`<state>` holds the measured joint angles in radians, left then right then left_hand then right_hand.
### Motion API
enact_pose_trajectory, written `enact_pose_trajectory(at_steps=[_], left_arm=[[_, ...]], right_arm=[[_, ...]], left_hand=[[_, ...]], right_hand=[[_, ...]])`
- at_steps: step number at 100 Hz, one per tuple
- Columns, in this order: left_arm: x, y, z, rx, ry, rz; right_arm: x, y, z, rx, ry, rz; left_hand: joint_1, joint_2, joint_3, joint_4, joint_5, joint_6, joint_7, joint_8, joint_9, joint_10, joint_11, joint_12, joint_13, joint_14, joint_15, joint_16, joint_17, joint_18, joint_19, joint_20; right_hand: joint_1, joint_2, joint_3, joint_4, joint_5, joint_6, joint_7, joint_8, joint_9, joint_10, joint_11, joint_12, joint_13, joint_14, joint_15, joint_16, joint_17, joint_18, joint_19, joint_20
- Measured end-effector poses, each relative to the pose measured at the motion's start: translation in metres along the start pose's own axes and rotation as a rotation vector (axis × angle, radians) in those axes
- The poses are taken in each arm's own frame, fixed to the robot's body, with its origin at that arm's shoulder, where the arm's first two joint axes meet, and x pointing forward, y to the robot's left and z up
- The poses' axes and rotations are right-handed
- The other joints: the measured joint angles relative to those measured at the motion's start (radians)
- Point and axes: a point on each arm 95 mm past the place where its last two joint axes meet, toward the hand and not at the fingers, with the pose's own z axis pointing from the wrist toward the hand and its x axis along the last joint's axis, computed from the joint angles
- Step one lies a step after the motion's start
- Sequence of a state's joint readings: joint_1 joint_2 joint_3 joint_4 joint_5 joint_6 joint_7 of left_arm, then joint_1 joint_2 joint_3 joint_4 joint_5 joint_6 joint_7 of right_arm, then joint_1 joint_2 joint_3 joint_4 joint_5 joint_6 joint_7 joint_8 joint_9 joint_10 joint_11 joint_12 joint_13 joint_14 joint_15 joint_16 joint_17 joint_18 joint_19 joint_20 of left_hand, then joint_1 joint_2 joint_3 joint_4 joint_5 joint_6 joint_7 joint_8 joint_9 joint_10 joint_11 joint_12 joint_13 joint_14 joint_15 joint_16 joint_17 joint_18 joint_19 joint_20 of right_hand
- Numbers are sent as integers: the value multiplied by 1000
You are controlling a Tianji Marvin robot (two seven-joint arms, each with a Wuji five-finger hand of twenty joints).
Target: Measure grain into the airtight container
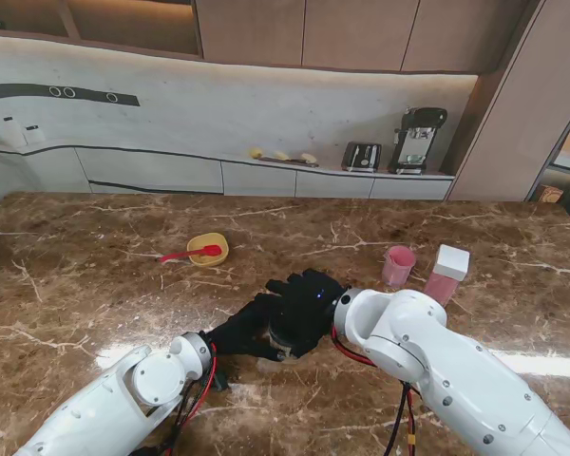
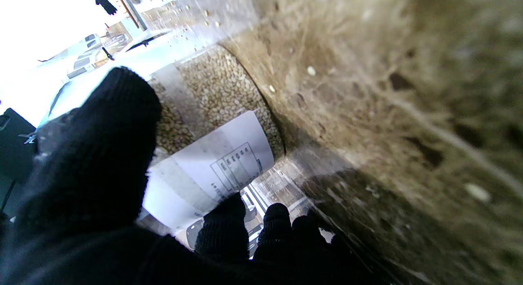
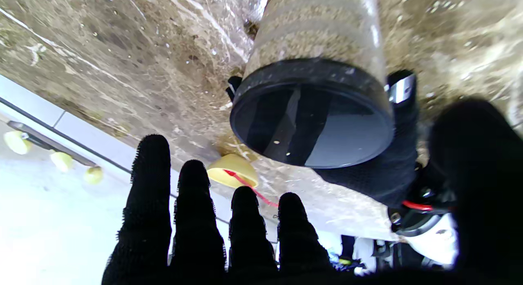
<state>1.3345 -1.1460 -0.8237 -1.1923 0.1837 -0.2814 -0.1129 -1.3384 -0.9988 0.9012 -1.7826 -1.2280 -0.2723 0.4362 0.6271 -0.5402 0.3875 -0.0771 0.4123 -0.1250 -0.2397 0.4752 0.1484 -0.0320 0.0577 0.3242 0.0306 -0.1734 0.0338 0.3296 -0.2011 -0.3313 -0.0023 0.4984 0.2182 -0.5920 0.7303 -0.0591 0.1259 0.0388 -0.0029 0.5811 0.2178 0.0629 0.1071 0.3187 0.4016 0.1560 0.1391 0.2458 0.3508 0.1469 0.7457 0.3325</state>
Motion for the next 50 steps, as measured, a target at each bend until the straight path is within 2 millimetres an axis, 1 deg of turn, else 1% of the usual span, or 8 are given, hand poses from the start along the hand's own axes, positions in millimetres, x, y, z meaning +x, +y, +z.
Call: enact_pose_trajectory(at_steps=[8, 15, 18, 26, 31, 40, 45, 50], left_arm=[[0, 0, 0, 0, 0, 0], [0, 0, 0, 0, 0, 0], [0, 0, 0, 0, 0, 0], [0, 0, 0, 0, 0, -1], [0, 0, 0, 0, 0, -1], [0, 0, 0, 0, 0, -1], [0, 0, 0, 0, 0, -1], [0, 0, 0, 0, 0, -1]], right_arm=[[0, 1, -2, 45, 32, -24], [-2, 3, -2, 49, 51, -44], [-3, 4, -1, 50, 54, -49], [-6, 5, 1, 63, 64, -37], [-8, 4, 3, 71, 69, -32], [-9, 2, 7, 85, 74, -39], [-9, 0, 9, 92, 82, -40], [-8, -1, 11, 94, 87, -42]], left_hand=[[0, 0, 0, 0, 0, 0, 0, 0, 0, 0, 0, 0, 0, 0, 0, 0, 0, 0, 0, 0], [0, 0, 0, 0, 0, 0, 0, 0, 0, 0, 0, 0, 0, 0, 0, 0, 0, 0, 0, 0], [0, 0, 0, 0, 0, 0, 0, 0, 0, 0, 0, 0, 0, 0, 0, 0, 0, 0, 0, 0], [0, 0, 0, 0, 0, 0, 0, 0, 0, 0, 0, 0, 0, 0, 0, 0, 0, 0, 0, 0], [0, 0, 0, 0, 0, 0, 0, 0, 0, 0, 0, 0, 0, 0, 0, 0, 0, 0, 0, 0], [0, 0, 0, 0, 0, 0, 0, 0, 0, 0, 0, 0, 0, 0, 0, 0, 0, 0, 0, 0], [0, 0, 0, 0, 0, 0, 0, 0, 0, 0, 0, 0, 0, 0, 0, 0, 0, 0, 0, 0], [0, 0, 0, 0, 0, 0, 0, 0, 0, 0, 0, 0, 0, 0, 0, 0, 0, 0, 0, 0]], right_hand=[[212, -39, -50, 0, 9, 0, -1, -58, -10, 0, 27, 9, 7, -17, 8, 0, 0, -9, -10, 0], [318, -56, -44, 0, 11, 0, -1, -85, -13, 0, 45, 12, 8, -21, 9, 0, 1, -11, -18, 0], [331, -75, 7, 0, 11, 0, -2, -108, -14, 0, 57, 12, 8, -26, 18, 0, 2, -11, -18, 0], [331, -166, 229, -19, 11, -15, -2, -122, -14, 0, 92, 12, 18, -43, 37, 13, 37, -26, -25, 0], [330, -189, 299, -48, 11, -40, 2, -57, -10, -3, 121, 28, 68, -65, 68, 41, 68, -40, -4, 0], [330, -198, 333, -48, 9, -100, 75, 122, 56, -48, 189, 88, 140, -99, 110, 107, 111, -62, 24, 0], [330, -199, 342, -48, 14, -142, 115, 177, 114, -79, 222, 124, 179, -124, 144, 132, 123, -65, 35, 0], [325, -211, 345, -49, 60, -174, 138, 203, 146, -83, 231, 160, 182, -130, 151, 155, 126, -65, 48, 0]])
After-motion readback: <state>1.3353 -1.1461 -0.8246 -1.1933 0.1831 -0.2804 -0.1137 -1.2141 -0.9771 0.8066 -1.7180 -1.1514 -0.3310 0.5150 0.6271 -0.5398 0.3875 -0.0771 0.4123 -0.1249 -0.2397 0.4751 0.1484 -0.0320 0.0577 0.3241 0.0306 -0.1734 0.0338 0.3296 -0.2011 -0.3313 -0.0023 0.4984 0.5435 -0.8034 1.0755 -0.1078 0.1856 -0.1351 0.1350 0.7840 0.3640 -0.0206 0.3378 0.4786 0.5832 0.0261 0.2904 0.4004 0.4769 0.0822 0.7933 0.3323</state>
